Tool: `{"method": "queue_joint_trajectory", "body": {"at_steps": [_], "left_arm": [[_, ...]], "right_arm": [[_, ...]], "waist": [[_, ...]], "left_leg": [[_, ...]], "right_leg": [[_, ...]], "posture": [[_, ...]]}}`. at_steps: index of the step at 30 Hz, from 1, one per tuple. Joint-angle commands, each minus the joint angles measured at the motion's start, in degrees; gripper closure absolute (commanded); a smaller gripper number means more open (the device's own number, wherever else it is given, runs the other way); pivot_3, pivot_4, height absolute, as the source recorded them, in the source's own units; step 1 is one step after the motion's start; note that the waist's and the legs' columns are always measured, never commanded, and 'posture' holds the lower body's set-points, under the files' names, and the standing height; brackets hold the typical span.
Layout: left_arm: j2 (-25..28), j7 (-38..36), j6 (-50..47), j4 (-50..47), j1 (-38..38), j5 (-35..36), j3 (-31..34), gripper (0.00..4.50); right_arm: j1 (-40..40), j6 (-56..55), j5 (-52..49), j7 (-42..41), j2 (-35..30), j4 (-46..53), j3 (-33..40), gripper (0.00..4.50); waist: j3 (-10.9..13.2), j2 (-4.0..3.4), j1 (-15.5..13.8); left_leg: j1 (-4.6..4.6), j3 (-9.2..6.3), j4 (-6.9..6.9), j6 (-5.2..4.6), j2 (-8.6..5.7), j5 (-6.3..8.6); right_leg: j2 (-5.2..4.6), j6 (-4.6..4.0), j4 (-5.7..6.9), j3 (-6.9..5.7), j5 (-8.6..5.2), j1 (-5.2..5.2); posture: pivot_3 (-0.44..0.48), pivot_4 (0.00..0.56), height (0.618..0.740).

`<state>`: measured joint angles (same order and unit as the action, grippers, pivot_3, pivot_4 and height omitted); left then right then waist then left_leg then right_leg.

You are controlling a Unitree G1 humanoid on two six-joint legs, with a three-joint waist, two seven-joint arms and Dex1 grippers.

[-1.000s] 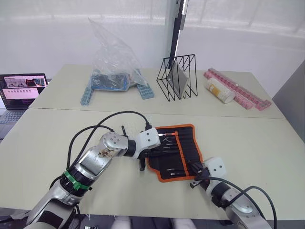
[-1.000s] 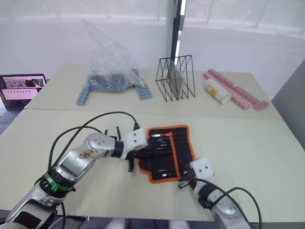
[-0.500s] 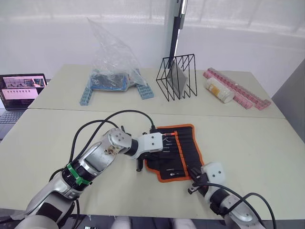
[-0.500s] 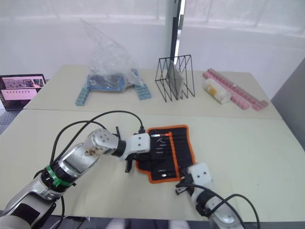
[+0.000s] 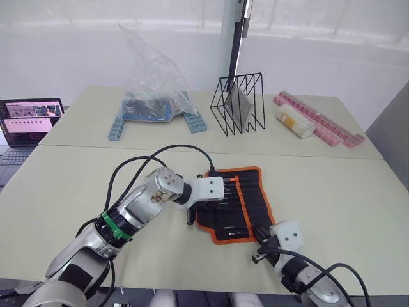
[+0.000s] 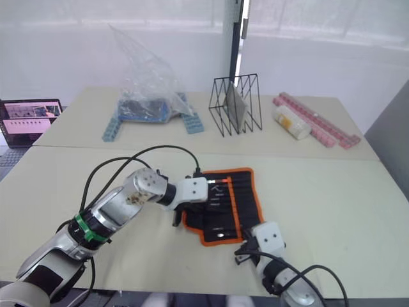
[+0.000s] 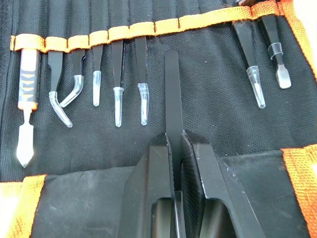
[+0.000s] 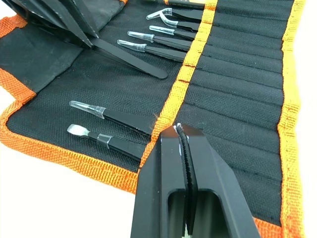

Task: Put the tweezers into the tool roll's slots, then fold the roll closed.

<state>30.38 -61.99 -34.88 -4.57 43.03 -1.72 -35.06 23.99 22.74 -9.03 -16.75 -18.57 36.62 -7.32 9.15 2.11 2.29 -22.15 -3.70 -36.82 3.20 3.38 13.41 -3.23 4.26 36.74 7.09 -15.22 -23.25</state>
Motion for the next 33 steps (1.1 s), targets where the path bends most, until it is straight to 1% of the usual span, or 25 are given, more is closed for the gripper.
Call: {"method": "queue_joint_trajectory", "body": {"at_steps": [1, 8, 12, 17, 26, 33], "left_arm": [[-1.8, -0.2, 1.1, 0.0, 1.5, -0.9, -0.4, 4.48], [-4.6, -0.1, 0.6, 1.0, 2.2, -2.1, -0.4, 4.48], [-5.9, 0.1, 2.0, 2.8, 2.7, -3.7, -1.3, 4.48], [-8.6, 0.6, 2.2, 4.3, 3.4, -4.8, -1.8, 4.48], [-14.2, 3.3, 6.2, 9.8, 3.3, -8.1, -3.6, 4.48], [-17.5, 4.9, 9.5, 14.5, 2.8, -9.1, -3.2, 4.48]], "right_arm": [[1.3, 0.6, 0.7, 0.0, -0.1, -0.2, -1.1, 4.50], [1.8, 0.2, 0.8, 0.2, 0.0, -0.4, -1.1, 4.50], [1.9, 0.1, 0.7, 0.3, 0.1, -0.4, -1.0, 4.50], [1.9, 0.0, 0.6, 0.2, 0.0, -0.4, -0.8, 4.50], [2.0, 0.1, 0.6, 0.2, -0.1, -0.3, -0.7, 4.50], [2.2, 0.2, 0.6, 0.1, -0.2, -0.1, -0.7, 4.50]], "waist": [[0.0, 0.00, 0.0], [0.0, 0.00, -0.3], [0.0, 0.00, -0.2], [0.0, 0.00, -0.2], [0.0, 0.01, -1.0], [0.0, 0.01, -1.4]], "left_leg": [[0.01, 0.00, 0.00, 0.00, 0.00, 0.00], [0.00, -0.01, -0.03, 0.00, -0.01, 0.00], [0.01, -0.02, -0.03, 0.00, -0.02, 0.00], [0.00, -0.03, -0.03, 0.00, -0.02, 0.00], [0.05, -0.05, -0.08, 0.00, -0.05, 0.00], [0.06, -0.06, -0.11, 0.00, -0.07, 0.00]], "right_leg": [[0.00, 0.00, 0.00, 0.00, 0.00, 0.01], [0.00, 0.01, 0.01, 0.00, 0.00, 0.03], [0.00, 0.01, 0.01, 0.00, 0.00, 0.03], [0.00, 0.01, 0.01, 0.00, 0.00, 0.04], [-0.01, 0.02, 0.00, 0.01, 0.01, 0.12], [-0.01, 0.03, 0.01, 0.03, 0.01, 0.15]], "posture": [[0.000, 0.150, 0.718], [0.000, 0.150, 0.718], [0.000, 0.150, 0.718], [0.000, 0.150, 0.718], [0.000, 0.150, 0.718], [0.000, 0.150, 0.718]]}}
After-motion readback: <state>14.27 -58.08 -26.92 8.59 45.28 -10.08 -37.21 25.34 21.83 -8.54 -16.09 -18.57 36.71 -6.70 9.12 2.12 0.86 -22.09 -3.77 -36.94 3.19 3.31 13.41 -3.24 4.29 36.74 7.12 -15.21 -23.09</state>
